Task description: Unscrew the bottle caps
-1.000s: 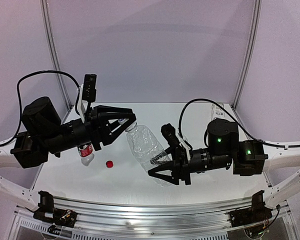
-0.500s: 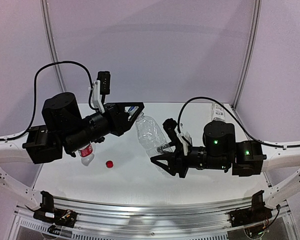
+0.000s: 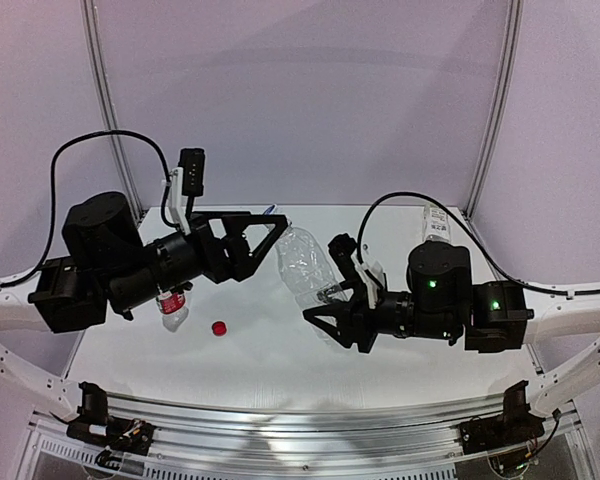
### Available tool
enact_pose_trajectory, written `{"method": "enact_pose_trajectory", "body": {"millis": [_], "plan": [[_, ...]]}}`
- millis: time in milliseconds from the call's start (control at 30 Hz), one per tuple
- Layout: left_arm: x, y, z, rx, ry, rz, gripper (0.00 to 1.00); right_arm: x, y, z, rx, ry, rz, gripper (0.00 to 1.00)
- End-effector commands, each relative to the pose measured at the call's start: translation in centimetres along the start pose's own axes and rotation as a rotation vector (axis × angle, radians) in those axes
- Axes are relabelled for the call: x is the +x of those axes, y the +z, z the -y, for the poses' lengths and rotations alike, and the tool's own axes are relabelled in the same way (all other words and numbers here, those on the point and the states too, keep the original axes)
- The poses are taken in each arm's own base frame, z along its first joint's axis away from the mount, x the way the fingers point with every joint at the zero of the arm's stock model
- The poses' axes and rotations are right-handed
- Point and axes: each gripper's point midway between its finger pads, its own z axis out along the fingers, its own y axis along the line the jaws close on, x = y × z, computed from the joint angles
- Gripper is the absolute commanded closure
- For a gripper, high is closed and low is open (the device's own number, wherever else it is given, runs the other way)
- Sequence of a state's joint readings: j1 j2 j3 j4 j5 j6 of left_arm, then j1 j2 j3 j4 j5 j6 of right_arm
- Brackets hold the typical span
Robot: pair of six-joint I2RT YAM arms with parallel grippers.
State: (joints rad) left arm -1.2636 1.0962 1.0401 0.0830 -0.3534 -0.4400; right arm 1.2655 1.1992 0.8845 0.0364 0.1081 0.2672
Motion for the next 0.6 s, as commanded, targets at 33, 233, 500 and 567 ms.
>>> {"method": "enact_pose_trajectory", "body": {"millis": [33,233,500,567], "plan": [[-0.7,-2.6,1.3,0.127,0.058,0.014,0.01,-0.8,-0.9,-0.5,-0.032,0.007,0.034,1.00],[-0.9,-5.1,1.9,0.253,0.120,0.030,0.01,-1.0,-1.8,-4.2,-0.253,0.000,0.034,1.00],[-1.5,-7.3,4.3,0.461,0.155,0.061,0.03,-0.5,-2.2,-7.3,-0.430,0.001,-0.011,1.00],[-1.4,-7.4,4.9,0.498,0.162,0.059,0.04,-0.3,-2.1,-7.9,-0.465,0.004,-0.026,1.00]]}}
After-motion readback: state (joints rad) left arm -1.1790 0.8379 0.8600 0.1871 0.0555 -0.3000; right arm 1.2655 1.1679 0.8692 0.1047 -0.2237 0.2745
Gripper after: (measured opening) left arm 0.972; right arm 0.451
